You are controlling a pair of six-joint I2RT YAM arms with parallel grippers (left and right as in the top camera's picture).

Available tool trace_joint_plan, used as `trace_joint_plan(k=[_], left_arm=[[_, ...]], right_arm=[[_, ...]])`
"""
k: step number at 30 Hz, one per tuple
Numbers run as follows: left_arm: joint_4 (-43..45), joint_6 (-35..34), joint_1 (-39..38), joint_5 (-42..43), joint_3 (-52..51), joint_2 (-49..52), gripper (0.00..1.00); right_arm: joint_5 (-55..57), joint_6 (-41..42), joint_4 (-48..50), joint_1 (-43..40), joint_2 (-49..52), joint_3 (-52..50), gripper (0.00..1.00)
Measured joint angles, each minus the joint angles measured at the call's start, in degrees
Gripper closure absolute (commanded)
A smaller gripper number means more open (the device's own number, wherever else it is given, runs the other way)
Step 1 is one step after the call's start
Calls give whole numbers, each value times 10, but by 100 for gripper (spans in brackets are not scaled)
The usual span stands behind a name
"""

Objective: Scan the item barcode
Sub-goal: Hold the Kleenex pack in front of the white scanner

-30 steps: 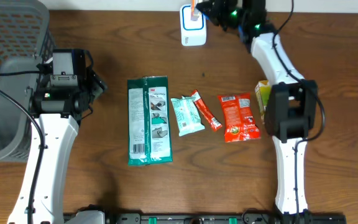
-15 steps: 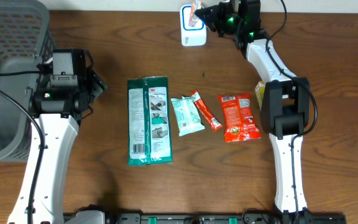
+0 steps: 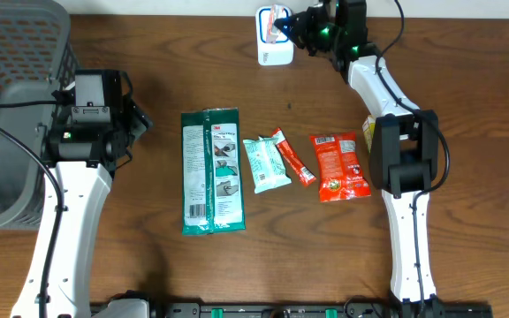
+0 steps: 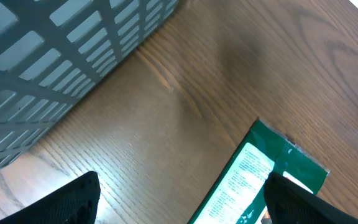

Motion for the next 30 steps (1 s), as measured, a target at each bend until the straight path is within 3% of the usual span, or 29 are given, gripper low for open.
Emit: trace_joint_plan(k=[14, 30], left_arm=[[0, 0, 0, 0, 0, 0, 15], [0, 0, 0, 0, 0, 0, 15]], right_arm=[[9, -59, 1, 0, 0, 0, 99], [2, -39, 66, 7, 0, 0, 99]])
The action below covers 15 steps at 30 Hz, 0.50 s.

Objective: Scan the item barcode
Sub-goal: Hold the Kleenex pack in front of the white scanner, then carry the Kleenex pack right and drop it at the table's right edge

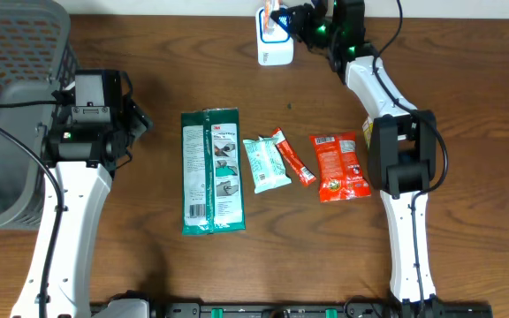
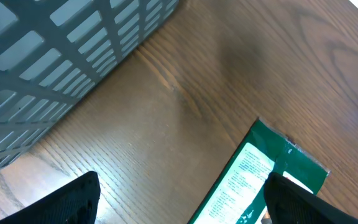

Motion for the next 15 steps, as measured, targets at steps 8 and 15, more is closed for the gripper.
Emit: trace_joint_plan(k=[8, 15], left_arm=[[0, 0, 0, 0, 0, 0, 15], [0, 0, 0, 0, 0, 0, 15]], right_arm=[[30, 8, -63, 0, 0, 0, 99], [40, 5, -65, 0, 0, 0, 99]])
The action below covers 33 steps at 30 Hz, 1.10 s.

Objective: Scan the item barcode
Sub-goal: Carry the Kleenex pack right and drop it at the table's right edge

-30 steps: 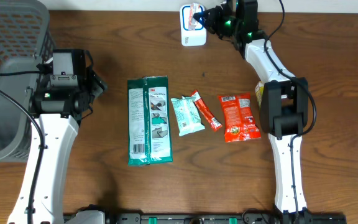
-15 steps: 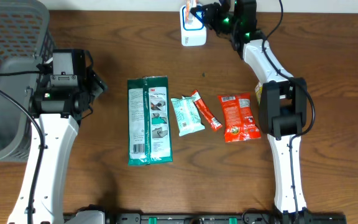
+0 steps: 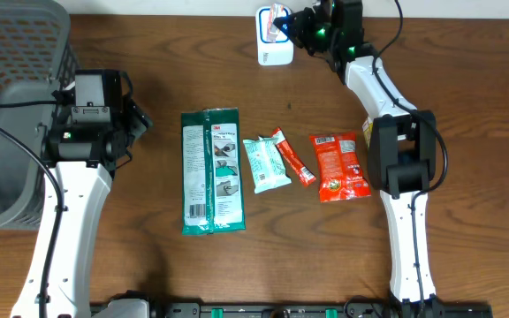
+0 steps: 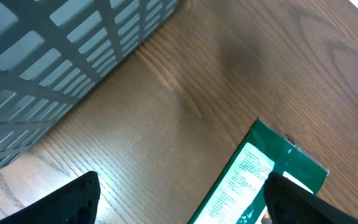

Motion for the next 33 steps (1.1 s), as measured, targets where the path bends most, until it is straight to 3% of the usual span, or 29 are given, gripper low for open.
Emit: trace_joint_plan(k=[10, 14, 19, 25, 28, 33], left_arm=[[0, 0, 0, 0, 0, 0, 15], [0, 0, 0, 0, 0, 0, 15], [0, 0, 0, 0, 0, 0, 15], [0, 0, 0, 0, 0, 0, 15], [0, 0, 0, 0, 0, 0, 15], [0, 0, 0, 0, 0, 0, 15]], right_arm=[[-50, -2, 0, -2, -1, 0, 99], [-94, -8, -44, -10, -35, -2, 99], [-113, -104, -255, -15, -163, -2, 99], [-79, -288, -537, -47, -308, 5, 99], [-30, -374, -658, -80, -334, 6, 99], [169, -484, -808, -125, -338, 3, 99]])
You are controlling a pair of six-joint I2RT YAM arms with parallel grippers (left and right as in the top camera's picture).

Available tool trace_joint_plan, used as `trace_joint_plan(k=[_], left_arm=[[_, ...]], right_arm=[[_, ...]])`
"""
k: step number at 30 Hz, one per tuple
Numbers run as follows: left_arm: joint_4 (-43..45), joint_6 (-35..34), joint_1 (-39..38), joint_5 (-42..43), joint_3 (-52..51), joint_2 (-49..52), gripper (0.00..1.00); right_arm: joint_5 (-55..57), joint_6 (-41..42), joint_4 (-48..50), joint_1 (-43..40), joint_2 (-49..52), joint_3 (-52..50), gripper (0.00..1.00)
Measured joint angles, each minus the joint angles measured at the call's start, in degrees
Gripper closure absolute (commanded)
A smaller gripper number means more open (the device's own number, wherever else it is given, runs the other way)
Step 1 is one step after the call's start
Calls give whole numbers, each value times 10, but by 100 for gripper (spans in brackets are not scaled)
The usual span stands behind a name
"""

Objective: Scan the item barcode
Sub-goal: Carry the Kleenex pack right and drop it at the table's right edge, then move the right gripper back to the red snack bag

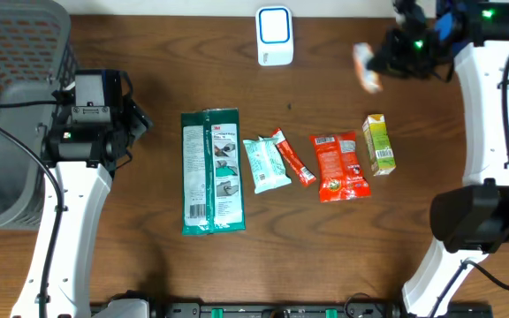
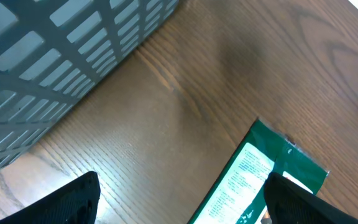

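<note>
The white barcode scanner [image 1: 274, 35] with a blue ring stands at the table's far edge. My right gripper [image 1: 381, 59] hangs to the right of it, shut on a small pale packet [image 1: 366, 68] with an orange end, blurred and held clear of the table. My left gripper [image 1: 140, 119] rests at the left, open with nothing between its dark fingers [image 2: 73, 200]. In the left wrist view the left gripper [image 2: 179, 182] shows bare wood and the corner of the green packet [image 2: 253, 174].
In a row on the table lie a large green packet [image 1: 211, 170], a teal packet [image 1: 264, 164], a red stick [image 1: 292, 156], a red pouch [image 1: 338, 165] and a yellow-green box [image 1: 378, 144]. A grey basket [image 1: 7, 106] fills the left edge.
My right gripper was at the scanner with the small packet held to its face. Now it is well to the right of the scanner, the packet still in it. The left arm is unchanged.
At all three earlier moments my right gripper held the small packet at the scanner, shifting it slightly against the face. Now arm and packet have swung right, uncovering the yellow-green box. The left arm stayed still, open, throughout.
</note>
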Motion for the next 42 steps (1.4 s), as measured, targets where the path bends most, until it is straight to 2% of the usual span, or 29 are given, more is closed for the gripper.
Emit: trace_joint_plan(k=[3, 7, 14, 16, 17, 18, 19, 20, 21, 25, 29, 34, 35, 38, 41, 42], left_arm=[[0, 0, 0, 0, 0, 0, 15], [0, 0, 0, 0, 0, 0, 15], [0, 0, 0, 0, 0, 0, 15], [0, 0, 0, 0, 0, 0, 15], [0, 0, 0, 0, 0, 0, 15], [0, 0, 0, 0, 0, 0, 15], [0, 0, 0, 0, 0, 0, 15], [0, 0, 0, 0, 0, 0, 15], [0, 0, 0, 0, 0, 0, 15], [0, 0, 0, 0, 0, 0, 15], [0, 0, 0, 0, 0, 0, 15], [0, 0, 0, 0, 0, 0, 15], [0, 0, 0, 0, 0, 0, 15], [0, 0, 0, 0, 0, 0, 15], [0, 0, 0, 0, 0, 0, 15], [0, 0, 0, 0, 0, 0, 15]], right_arm=[[170, -16, -31, -20, 0, -26, 99], [334, 0, 14, -52, 0, -116, 99], [415, 10, 235, -132, 7, -327, 99], [420, 10, 284, -156, 8, -371, 90], [424, 10, 310, -173, 9, -398, 48], [427, 15, 323, -190, 10, -416, 35], [427, 12, 332, -201, 9, -428, 27], [422, 12, 339, -212, 9, -436, 9], [416, 11, 340, -220, 9, -438, 1], [381, 12, 329, -234, 9, -440, 1], [367, 12, 269, -234, 9, -408, 1], [351, 12, 156, -234, 1, -293, 1], [326, 12, 122, -233, -8, -264, 9], [235, 14, 72, -230, -32, -239, 25], [181, 10, 31, -208, -50, -237, 30], [167, 8, 18, -189, -54, -237, 37]])
